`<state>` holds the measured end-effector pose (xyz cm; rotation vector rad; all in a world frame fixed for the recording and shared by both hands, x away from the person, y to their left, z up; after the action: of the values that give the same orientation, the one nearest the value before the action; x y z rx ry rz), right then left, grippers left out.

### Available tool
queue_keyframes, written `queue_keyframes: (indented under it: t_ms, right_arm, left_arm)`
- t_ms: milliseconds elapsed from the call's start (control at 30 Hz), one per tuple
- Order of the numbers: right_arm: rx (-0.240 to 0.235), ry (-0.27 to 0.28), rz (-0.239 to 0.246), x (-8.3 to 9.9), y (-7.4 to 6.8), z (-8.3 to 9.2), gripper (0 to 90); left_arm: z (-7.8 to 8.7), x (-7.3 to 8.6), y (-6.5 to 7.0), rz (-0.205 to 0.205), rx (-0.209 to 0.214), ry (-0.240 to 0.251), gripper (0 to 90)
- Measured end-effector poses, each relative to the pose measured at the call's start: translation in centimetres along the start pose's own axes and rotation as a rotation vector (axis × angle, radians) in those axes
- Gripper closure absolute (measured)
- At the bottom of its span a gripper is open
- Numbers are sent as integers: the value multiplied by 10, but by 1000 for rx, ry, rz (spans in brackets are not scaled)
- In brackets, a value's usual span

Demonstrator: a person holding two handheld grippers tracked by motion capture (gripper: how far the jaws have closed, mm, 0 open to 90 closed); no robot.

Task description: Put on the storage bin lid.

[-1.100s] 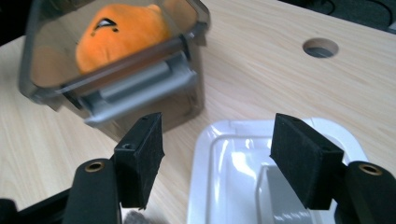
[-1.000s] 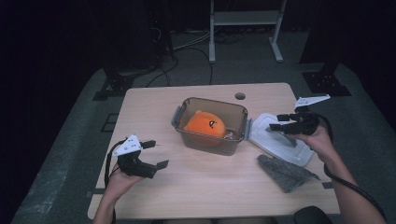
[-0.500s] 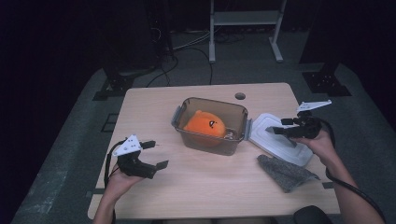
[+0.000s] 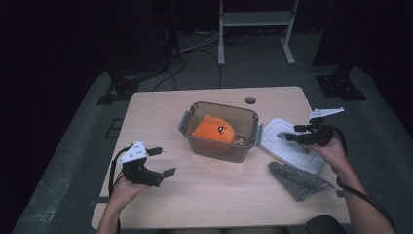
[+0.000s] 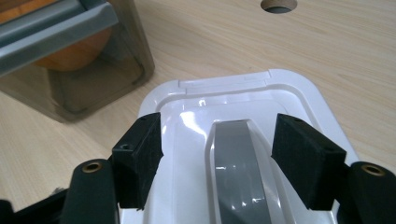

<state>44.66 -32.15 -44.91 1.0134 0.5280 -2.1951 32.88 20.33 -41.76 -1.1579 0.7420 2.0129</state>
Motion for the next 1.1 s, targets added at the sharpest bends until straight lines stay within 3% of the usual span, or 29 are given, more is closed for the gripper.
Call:
queue_keyframes:
  t_ms: [467,1100]
  right_arm:
    - [24,-9,-8,14,7,-8,361]
    - [36,-11,22,22,8,-12,615]
  left_arm:
    - [1,0,0,9,9,9,69]
    - [3,-1,-1,28,20,29,68]
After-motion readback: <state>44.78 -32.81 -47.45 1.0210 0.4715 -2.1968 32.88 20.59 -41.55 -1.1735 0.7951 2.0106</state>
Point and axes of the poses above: each handheld gripper's, and its own axes: z roughly backward along the jaws, x roughly out of its underside, y roughly to its right, the point moved 4 cm from there along -z, roughly forward along the jaws, and after that the axes turned 6 degrees about z, right-handed, at the moved point
